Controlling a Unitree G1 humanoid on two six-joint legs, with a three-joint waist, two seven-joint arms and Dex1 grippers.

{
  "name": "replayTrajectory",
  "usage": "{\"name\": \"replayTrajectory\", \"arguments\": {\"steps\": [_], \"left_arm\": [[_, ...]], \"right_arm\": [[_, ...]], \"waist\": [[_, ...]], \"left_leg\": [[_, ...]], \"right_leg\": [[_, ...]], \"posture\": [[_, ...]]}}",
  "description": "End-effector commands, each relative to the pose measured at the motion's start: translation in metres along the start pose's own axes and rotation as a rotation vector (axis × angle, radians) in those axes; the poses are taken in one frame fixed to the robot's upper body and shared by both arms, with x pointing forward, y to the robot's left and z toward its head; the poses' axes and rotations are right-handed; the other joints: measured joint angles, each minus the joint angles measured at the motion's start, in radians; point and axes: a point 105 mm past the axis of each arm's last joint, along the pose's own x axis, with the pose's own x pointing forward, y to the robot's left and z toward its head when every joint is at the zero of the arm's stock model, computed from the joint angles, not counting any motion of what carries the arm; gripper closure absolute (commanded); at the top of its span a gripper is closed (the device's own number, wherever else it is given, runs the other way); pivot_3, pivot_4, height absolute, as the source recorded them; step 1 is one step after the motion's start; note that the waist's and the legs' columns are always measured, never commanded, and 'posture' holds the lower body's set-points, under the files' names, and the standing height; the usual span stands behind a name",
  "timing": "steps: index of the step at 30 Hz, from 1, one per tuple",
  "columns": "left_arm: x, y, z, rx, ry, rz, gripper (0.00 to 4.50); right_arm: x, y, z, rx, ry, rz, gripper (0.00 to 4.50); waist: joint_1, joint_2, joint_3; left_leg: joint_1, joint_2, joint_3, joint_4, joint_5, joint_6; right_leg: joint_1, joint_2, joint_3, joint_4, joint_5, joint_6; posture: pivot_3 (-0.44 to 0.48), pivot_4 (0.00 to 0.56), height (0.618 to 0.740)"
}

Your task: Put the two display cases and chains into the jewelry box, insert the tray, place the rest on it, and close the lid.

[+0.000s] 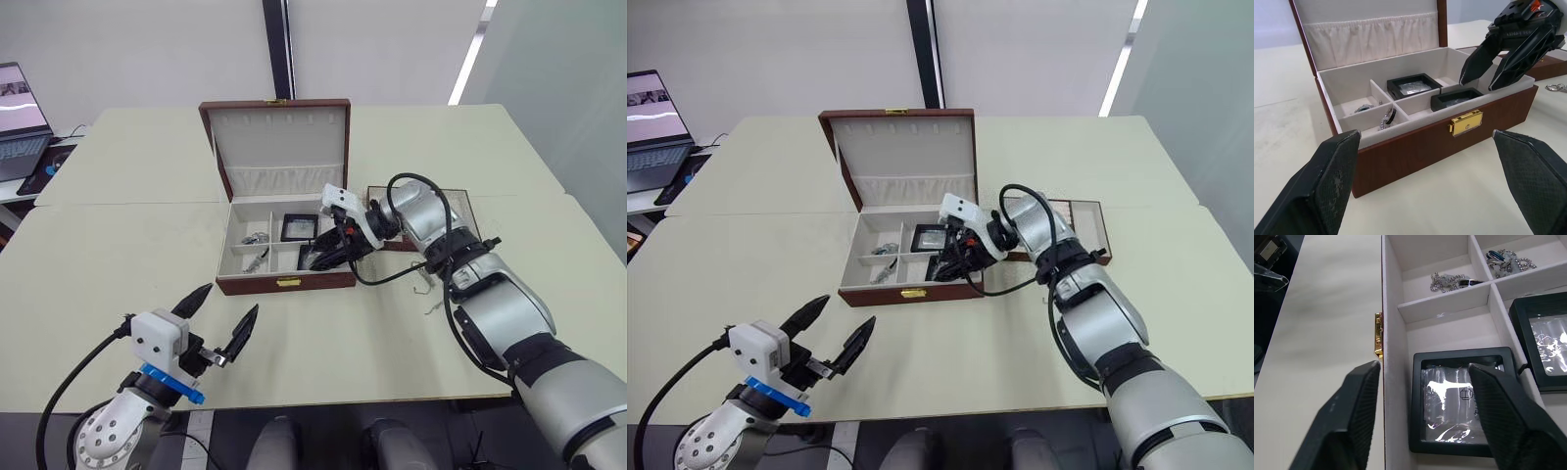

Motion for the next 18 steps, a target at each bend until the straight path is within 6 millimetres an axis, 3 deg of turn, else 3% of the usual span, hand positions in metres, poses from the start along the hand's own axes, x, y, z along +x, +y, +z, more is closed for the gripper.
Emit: {"name": "replayTrajectory", "arguments": {"steps": [1, 2, 7, 11, 15, 18], "left_arm": [[0.002, -0.006, 0.011, 0.015, -0.034, -0.032, 0.0], [0.003, -0.007, 0.011, 0.009, -0.035, -0.031, 0.0], [0.004, -0.008, 0.01, -0.009, -0.024, -0.037, 0.0], [0.006, 0.001, 0.01, -0.027, -0.012, -0.022, 0.0], [0.008, 0.015, 0.008, -0.042, 0.043, -0.024, 0.0], [0.005, 0.036, 0.007, -0.036, 0.093, -0.008, 0.0]], "right_arm": [[-0.009, -0.002, 0.021, -0.042, -0.061, -0.02, 0.2], [-0.01, -0.002, 0.022, -0.04, -0.071, -0.022, 0.02], [-0.017, -0.002, 0.024, -0.026, -0.135, -0.029, 0.02], [-0.042, 0.001, 0.034, -0.027, -0.319, -0.044, 0.02], [-0.074, 0.002, 0.02, -0.036, -0.431, -0.133, 0.02], [-0.094, 0.006, -0.005, -0.032, -0.457, -0.231, 0.02]], "waist": [[0.0, 0.0, 0.0], [0.0, 0.0, 0.0], [0.0, 0.0, 0.0], [0.003, 0.0, 0.0], [0.006, 0.0, 0.0], [0.003, 0.0, 0.0]], "left_leg": [[0.0, 0.0, 0.0, 0.0, 0.0, 0.0], [0.0, 0.0, 0.0, 0.0, 0.0, 0.0], [0.0, 0.0, 0.0, 0.0, 0.0, 0.0], [-0.001, 0.0, 0.0, 0.0, 0.0, 0.0], [-0.001, 0.0, -0.001, 0.0, 0.0, 0.0], [-0.001, 0.0, -0.001, 0.0, 0.0, 0.0]], "right_leg": [[0.0, 0.0, 0.0, 0.0, 0.0, 0.0], [0.0, 0.0, 0.0, 0.0, 0.0, 0.0], [0.0, 0.0, 0.0, 0.0, 0.0, 0.0], [0.0, 0.0, 0.0, 0.0, 0.0, 0.0], [0.001, 0.0, -0.001, -0.001, 0.0, 0.0], [0.001, 0.0, -0.001, -0.001, 0.0, 0.0]], "posture": [[0.0, 0.15, 0.74], [0.0, 0.15, 0.74], [0.0, 0.15, 0.74], [0.0, 0.15, 0.74], [0.0, 0.15, 0.74], [0.0, 0.15, 0.74]]}}
